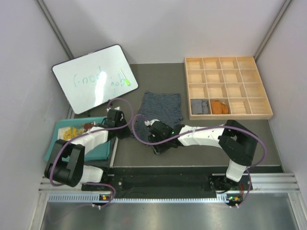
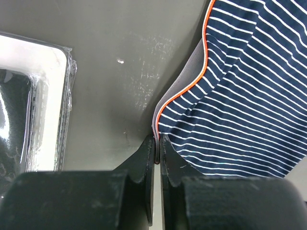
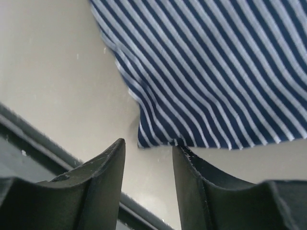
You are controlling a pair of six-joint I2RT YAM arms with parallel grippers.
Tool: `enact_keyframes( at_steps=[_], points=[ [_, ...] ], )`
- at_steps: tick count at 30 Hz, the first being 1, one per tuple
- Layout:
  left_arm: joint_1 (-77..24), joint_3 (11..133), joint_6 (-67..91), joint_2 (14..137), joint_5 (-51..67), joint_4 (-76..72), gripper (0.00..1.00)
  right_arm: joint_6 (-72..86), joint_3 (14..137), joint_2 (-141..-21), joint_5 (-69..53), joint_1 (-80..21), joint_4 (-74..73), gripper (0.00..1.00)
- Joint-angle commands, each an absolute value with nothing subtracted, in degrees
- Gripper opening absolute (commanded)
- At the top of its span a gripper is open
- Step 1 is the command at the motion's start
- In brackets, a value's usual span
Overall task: Roll the underwear
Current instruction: Move the underwear to the center of the board.
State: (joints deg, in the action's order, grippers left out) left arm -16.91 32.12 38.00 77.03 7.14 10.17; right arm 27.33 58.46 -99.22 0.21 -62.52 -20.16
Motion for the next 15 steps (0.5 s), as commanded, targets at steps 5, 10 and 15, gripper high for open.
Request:
enact_keyframes(
  at_steps=[5, 10, 15],
  points=[
    [-16.8, 31.6, 36.5, 76.9, 6.6, 11.5, 0.00, 29.4, 64.4, -103.6, 7.7, -63.1, -21.6, 0.37],
    [-16.8, 31.9, 36.0, 76.6, 6.2, 12.1, 0.00, 29.0, 64.9, -102.8, 12.0, -63.0, -26.9, 0.00],
    [-16.7, 31.9, 36.0, 75.1, 6.2, 13.0, 0.00, 26.6, 64.9, -96.3, 14.0, -64.0, -34.9, 0.07]
  ],
)
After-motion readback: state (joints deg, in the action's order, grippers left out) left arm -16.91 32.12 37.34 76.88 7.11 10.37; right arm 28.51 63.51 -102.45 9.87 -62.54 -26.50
